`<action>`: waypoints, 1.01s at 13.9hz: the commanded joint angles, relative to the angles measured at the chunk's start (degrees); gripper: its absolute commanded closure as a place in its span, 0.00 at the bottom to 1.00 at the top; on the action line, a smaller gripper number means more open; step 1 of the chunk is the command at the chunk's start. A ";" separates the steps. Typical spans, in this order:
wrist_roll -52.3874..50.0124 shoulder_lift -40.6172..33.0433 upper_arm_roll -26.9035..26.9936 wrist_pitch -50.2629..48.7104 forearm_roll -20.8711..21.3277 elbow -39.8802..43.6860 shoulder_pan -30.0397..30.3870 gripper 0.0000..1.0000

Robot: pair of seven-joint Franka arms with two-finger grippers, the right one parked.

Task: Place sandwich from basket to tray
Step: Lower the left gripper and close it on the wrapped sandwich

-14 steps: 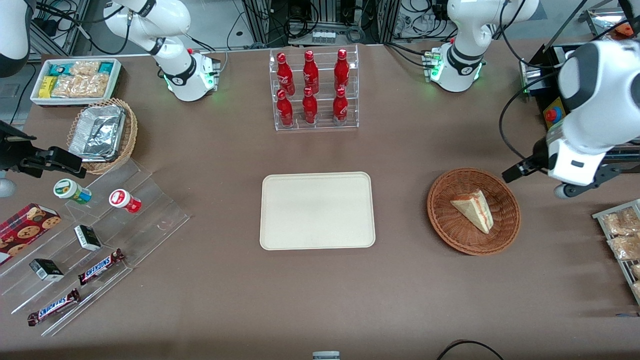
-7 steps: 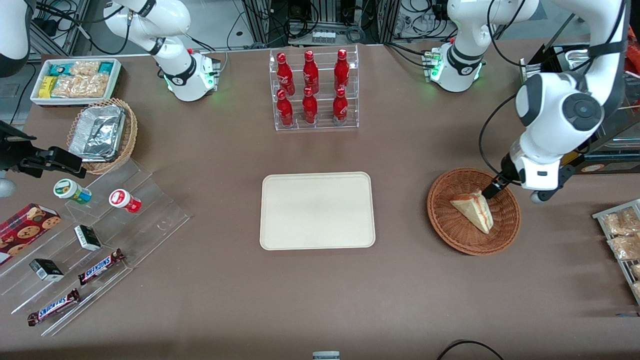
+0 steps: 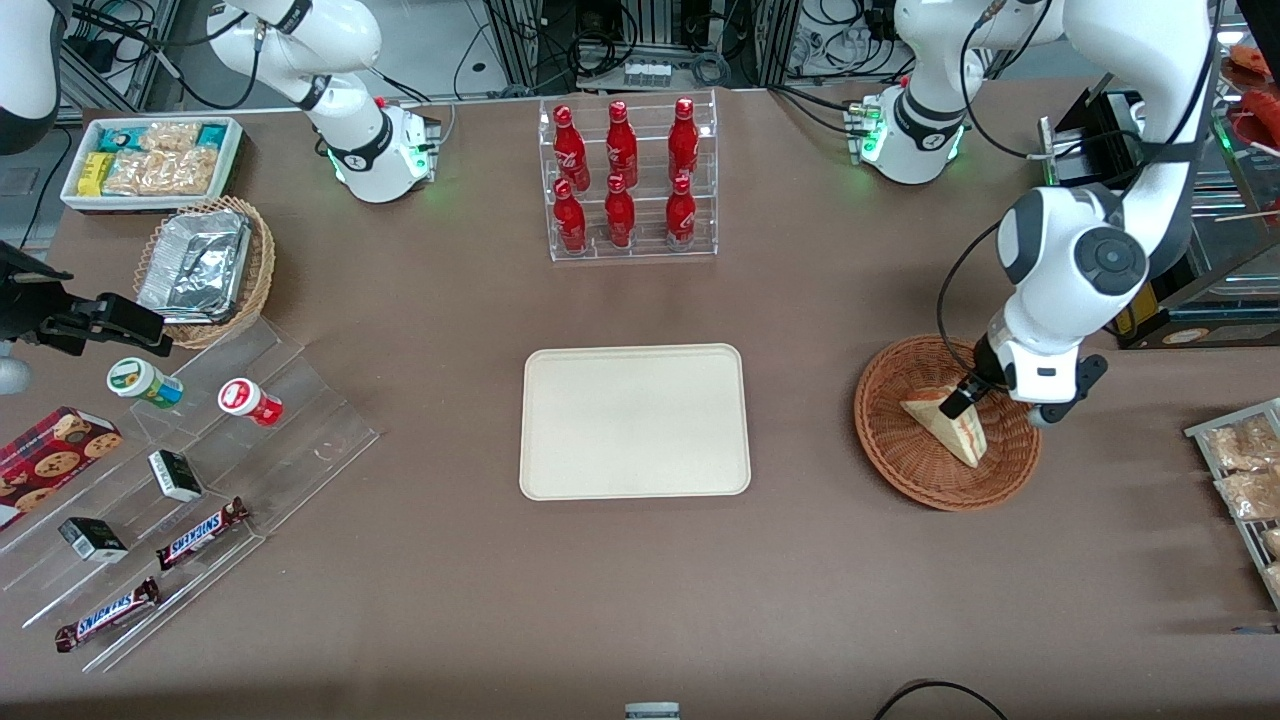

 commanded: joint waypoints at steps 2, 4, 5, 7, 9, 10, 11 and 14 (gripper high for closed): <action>-1.64 1.48 -0.09 1.47 2.13 -0.28 -0.42 0.00; -1.64 2.44 -0.09 2.25 2.30 -0.55 -0.42 0.04; -2.07 2.97 -0.09 3.04 2.30 -0.55 -0.42 0.08; -3.66 3.41 -0.09 3.23 2.30 -0.46 -0.42 0.38; -3.84 4.03 -0.09 4.36 2.30 -0.37 -0.42 0.78; -3.84 4.12 -0.09 4.63 2.30 -0.29 -0.42 0.95; -3.75 4.03 -0.09 4.55 2.30 -0.28 -0.42 1.00; -3.13 2.37 -0.09 3.85 2.39 -0.02 -0.51 1.00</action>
